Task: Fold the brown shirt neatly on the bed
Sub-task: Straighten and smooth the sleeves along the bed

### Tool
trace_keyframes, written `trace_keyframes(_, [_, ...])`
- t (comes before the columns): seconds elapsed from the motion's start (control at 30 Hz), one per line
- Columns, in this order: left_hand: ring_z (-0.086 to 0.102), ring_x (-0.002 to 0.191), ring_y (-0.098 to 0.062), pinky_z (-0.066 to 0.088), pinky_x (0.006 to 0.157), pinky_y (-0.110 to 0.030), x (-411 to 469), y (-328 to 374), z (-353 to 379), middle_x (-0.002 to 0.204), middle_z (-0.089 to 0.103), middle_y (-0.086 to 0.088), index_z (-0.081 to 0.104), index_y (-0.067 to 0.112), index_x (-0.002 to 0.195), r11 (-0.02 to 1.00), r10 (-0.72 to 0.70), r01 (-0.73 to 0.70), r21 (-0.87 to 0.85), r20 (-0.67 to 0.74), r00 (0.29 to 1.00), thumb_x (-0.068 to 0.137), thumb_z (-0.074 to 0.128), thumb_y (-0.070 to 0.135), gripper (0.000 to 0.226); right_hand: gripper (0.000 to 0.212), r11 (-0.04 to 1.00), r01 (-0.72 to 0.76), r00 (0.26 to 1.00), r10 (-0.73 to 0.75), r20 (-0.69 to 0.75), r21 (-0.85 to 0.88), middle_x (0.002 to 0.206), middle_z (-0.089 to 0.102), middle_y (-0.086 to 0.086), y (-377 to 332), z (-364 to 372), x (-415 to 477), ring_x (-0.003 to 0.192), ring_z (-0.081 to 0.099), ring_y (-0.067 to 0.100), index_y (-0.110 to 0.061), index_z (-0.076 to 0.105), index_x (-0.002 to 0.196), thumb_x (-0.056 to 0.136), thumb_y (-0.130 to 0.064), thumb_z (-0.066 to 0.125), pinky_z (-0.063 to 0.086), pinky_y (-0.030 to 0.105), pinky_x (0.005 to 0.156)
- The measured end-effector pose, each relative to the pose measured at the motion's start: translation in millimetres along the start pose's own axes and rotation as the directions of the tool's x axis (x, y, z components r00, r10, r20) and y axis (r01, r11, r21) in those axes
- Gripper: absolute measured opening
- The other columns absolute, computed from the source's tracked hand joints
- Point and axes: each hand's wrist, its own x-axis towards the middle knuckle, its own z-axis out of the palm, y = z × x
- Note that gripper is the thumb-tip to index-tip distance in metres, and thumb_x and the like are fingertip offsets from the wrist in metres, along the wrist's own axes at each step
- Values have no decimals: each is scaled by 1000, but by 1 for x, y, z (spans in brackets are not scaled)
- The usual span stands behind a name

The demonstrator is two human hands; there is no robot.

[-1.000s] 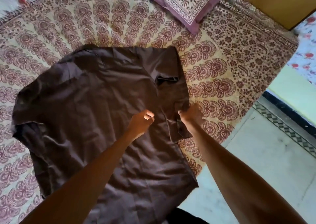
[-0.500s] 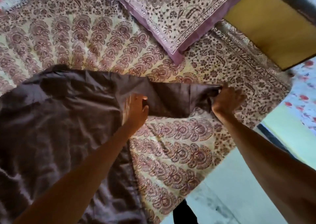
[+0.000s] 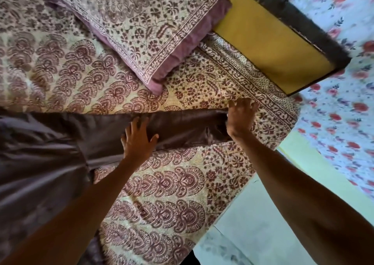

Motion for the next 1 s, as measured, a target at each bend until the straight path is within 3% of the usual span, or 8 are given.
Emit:
trace_keyframes(0.2, [32, 133, -42, 33, 102, -59, 9, -7, -6, 154, 24, -11, 28, 23, 147, 992, 93, -81, 92, -132, 987, 91, 55, 20, 62, 54, 995, -90, 993, 87, 80, 39, 134, 55, 16, 3, 17, -4, 133, 40, 38, -12, 49, 130, 83, -24, 71, 25, 55, 110])
trace_keyframes(0.4, [46, 115, -38, 37, 93, -50, 55, -22, -37, 122, 58, -13, 61, 16, 116, 949, 202, -170, 266, -97, 975, 80, 68, 16, 37, 38, 991, 10, 972, 22, 235, -135, 129, 57, 13, 20, 2, 6, 133, 35, 37, -12, 57, 118, 86, -30, 64, 19, 52, 113])
trace_keyframes(0.5, [54, 103, -38, 45, 80, -44, 64, -13, -43, 108, 60, -15, 68, 14, 102, 977, 153, -123, 177, -167, 974, 80, 69, 9, 23, 29, 975, 62, 953, 6, 304, -215, 124, 59, 8, 22, -9, 15, 131, 36, 33, -17, 61, 104, 83, -36, 66, 18, 47, 112])
trace_keyframes(0.63, [56, 88, -39, 46, 56, -38, 59, -10, -26, 111, 47, -20, 56, 5, 113, 986, 156, -163, -43, -136, 978, 83, 61, -2, 31, 40, 986, -24, 995, 39, 88, -168, 108, 63, 9, 10, -6, 16, 115, 50, 30, -13, 60, 96, 71, -38, 79, 31, 45, 106])
trace_keyframes(0.73, [53, 92, -40, 53, 67, -53, 39, -11, -15, 117, 41, -23, 48, 5, 117, 958, 194, -232, -170, -213, 957, 77, 62, -7, 45, 45, 993, -84, 988, 94, -119, 88, 104, 64, 9, -13, 7, -3, 101, 57, 29, -11, 61, 103, 69, -31, 82, 42, 44, 94])
trace_keyframes(0.8, [48, 111, -45, 49, 86, -58, 18, -11, -9, 131, 39, -26, 42, 6, 126, 986, 68, -102, -128, -246, 967, 83, 64, 8, 49, 46, 964, -23, 988, 62, -138, 266, 116, 62, 11, -37, 16, -30, 108, 55, 31, -13, 60, 113, 74, -30, 77, 40, 48, 97])
trace_keyframes(0.9, [34, 133, -42, 26, 105, -64, -14, -27, 1, 149, 29, -21, 33, 15, 140, 998, -64, 64, -8, -197, 978, 88, 59, 40, 64, 62, 929, 64, 993, -96, 73, 364, 155, 29, 12, -74, 28, -69, 143, 25, 37, -28, 37, 143, 90, -58, 46, 12, 64, 110])
trace_keyframes(1.0, [9, 148, -33, 9, 106, -72, -20, -56, 13, 160, 13, -6, 25, 29, 148, 998, -61, 62, 3, -107, 992, 86, 52, 61, 74, 73, 937, 25, 974, -102, 204, 348, 163, -13, 1, -76, 55, -76, 149, -11, 33, -41, 1, 152, 88, -75, 14, -6, 74, 108])
